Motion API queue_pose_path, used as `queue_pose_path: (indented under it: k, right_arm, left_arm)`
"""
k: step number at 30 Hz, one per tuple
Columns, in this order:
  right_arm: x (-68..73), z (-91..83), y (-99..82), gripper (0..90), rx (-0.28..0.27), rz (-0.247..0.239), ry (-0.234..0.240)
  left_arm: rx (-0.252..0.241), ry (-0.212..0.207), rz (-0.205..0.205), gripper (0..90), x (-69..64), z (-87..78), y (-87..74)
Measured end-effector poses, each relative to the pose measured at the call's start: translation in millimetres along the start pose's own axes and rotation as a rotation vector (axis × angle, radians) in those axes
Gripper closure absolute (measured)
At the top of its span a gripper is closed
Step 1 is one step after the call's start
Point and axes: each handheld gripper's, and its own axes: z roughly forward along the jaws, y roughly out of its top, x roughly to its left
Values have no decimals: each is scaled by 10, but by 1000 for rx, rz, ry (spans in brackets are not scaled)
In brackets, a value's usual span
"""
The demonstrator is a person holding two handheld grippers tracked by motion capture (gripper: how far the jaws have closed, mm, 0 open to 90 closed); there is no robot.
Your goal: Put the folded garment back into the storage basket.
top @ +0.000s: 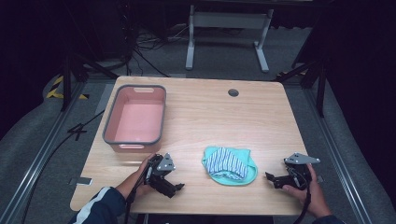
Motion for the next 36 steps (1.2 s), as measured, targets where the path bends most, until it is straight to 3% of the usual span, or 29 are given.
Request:
queue_pose_path:
  k: [12,14,15,16,18,20,21,29,36]
  right_arm:
    - [-5,-4,21,17,23,-3,-3]
    - [16,-31,28,154,9,10,4]
    - [33,-55,32,233,-4,17,8]
    - [41,-67,38,236,-5,14,19]
    - [82,-99,70,279,-23,14,28]
    - [127,-126,120,319,-43,16,33]
    - [154,-135,151,340,-51,15,37]
    - [455,-57,421,445,-66,-53,75]
    - [549,124,523,483,-41,-47,81]
  left_arm:
    - [23,-18,27,8,17,-3,37]
    - [11,-37,41,99,-4,-32,72]
    - [-1,-50,41,241,-17,-35,86]
    - [1,-57,51,268,-29,-37,113]
    - [-9,-40,66,170,-59,-28,188]
    - [-34,-47,62,252,-71,-9,271]
    - [-32,-25,66,253,-69,7,331]
    - [-35,2,33,306,51,223,666]
    - [-44,8,-15,343,159,443,828]
